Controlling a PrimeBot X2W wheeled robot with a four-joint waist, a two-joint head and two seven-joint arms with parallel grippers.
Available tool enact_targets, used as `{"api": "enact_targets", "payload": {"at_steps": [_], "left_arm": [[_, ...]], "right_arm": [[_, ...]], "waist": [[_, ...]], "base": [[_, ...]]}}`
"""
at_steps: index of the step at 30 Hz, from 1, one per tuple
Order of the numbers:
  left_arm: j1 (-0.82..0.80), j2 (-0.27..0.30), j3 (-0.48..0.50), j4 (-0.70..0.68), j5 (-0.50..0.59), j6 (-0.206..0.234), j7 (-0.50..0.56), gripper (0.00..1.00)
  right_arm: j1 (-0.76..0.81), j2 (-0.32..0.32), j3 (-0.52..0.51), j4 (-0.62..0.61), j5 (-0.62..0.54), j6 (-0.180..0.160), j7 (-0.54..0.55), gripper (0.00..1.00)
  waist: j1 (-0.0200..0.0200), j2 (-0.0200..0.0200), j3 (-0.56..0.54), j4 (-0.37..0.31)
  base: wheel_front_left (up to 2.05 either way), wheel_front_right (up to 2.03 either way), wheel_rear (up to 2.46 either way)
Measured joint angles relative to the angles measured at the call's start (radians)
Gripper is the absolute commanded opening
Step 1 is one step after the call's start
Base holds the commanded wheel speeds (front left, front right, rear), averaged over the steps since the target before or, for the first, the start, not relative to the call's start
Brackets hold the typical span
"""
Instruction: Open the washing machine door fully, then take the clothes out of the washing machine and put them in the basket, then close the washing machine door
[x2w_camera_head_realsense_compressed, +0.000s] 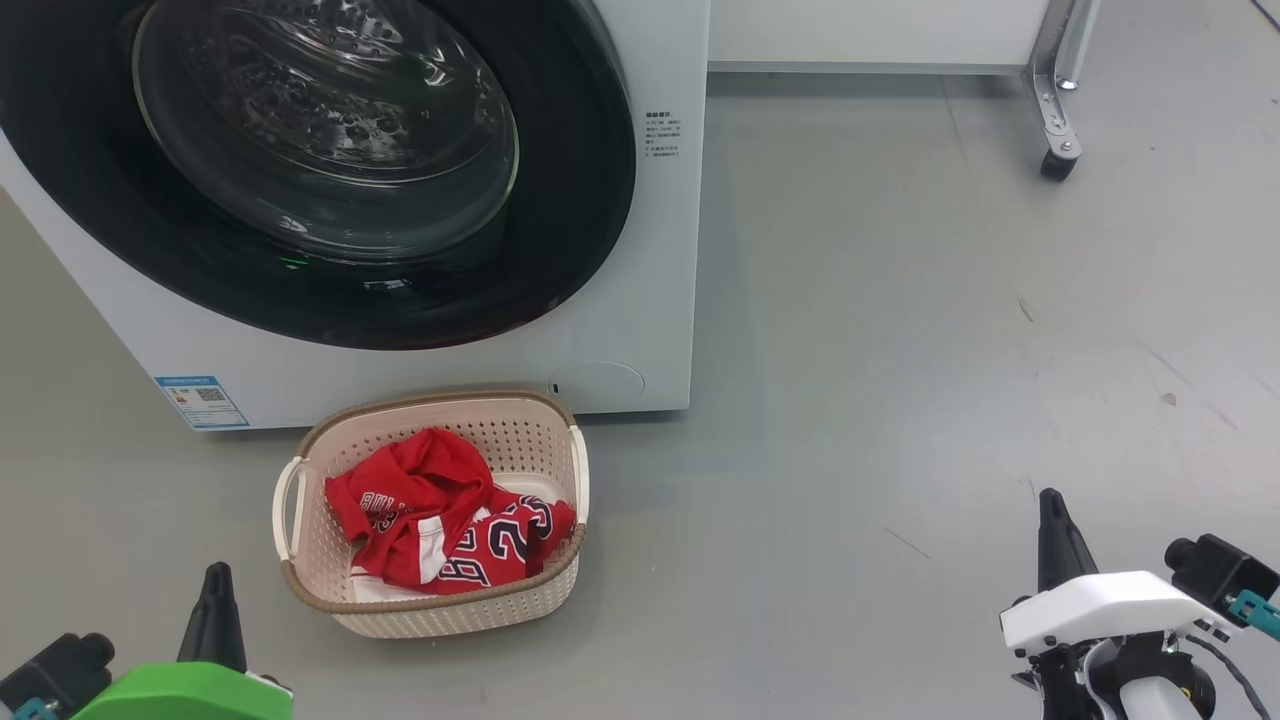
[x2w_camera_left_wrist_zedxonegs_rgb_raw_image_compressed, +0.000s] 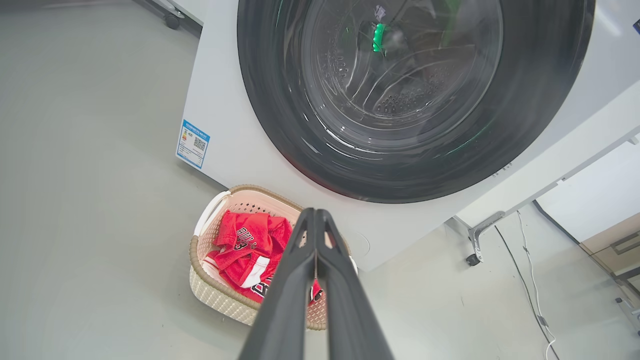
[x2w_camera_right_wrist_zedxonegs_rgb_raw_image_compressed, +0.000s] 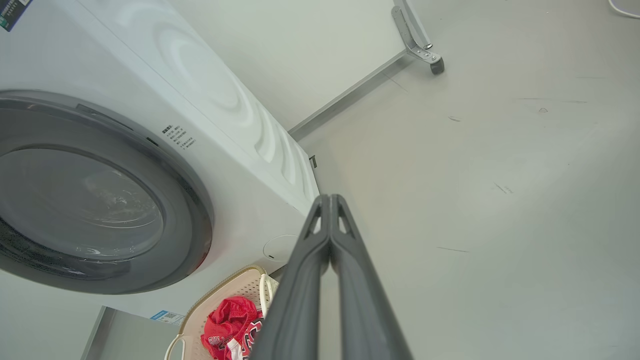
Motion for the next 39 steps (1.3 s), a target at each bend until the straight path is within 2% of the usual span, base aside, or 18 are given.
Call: {"api": "enact_targets", "payload": {"at_steps": [39], "left_arm": [[-0.036, 0.0, 0.0, -0.031, -0.524, 0.0, 0.123, 0.0]], "right_arm": [[-0.023, -0.008, -0.098, 0.0, 0.53, 0.035, 0.132, 0.0]], "waist": [[0.0, 0.0, -0.014, -0.016]], "base": [[0.0, 0.0, 0.0]]}}
